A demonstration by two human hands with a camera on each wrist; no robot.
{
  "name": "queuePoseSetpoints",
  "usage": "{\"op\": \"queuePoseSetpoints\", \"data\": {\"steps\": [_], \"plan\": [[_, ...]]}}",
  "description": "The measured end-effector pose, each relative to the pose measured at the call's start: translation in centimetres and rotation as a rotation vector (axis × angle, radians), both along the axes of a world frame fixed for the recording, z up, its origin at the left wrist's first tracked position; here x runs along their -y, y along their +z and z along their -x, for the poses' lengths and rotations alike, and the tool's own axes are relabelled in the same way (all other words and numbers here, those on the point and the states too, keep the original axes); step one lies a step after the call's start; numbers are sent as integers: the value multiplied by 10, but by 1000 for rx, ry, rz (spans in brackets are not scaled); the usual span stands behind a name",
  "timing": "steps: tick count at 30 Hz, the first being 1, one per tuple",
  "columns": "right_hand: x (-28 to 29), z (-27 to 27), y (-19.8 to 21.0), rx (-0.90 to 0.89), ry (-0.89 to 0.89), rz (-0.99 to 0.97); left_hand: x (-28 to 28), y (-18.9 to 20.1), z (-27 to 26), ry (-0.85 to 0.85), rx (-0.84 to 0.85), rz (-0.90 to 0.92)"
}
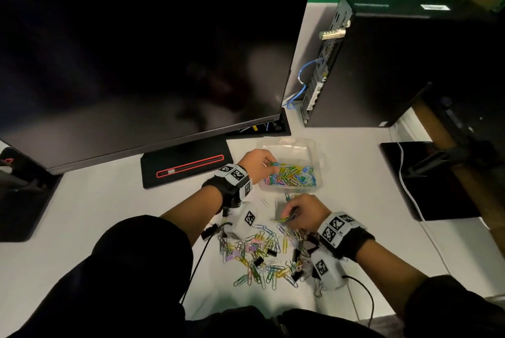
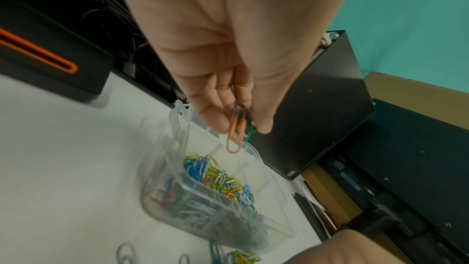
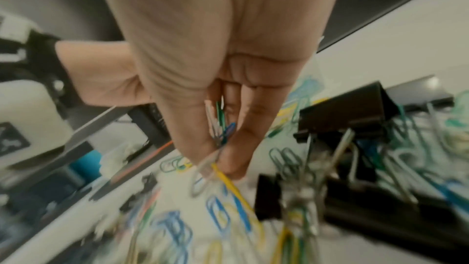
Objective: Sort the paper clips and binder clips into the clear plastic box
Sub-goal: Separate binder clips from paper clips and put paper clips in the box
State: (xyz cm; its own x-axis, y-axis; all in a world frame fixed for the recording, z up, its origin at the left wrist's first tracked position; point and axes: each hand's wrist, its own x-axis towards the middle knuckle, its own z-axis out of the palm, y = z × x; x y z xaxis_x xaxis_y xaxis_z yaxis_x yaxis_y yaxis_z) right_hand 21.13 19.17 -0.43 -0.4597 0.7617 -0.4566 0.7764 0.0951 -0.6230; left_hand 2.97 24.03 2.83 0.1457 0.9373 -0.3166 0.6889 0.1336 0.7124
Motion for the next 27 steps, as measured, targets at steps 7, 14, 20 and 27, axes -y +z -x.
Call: {"op": "queuePoseSetpoints", "data": {"steps": [7,14,20,27], "plan": [[-31,-16,17,-184,-307,73,-11,-15,-13,147,125,39],[-69,-14,25,-248,-531,-15,-10,-26,-16,155,233,58],[-83,-4,7,-224,-649,-32,-4,-16,-9,71,171,67],[-71,-1,1,-103,-453,-52,18,-8,-3,-300,-118,-51]]}}
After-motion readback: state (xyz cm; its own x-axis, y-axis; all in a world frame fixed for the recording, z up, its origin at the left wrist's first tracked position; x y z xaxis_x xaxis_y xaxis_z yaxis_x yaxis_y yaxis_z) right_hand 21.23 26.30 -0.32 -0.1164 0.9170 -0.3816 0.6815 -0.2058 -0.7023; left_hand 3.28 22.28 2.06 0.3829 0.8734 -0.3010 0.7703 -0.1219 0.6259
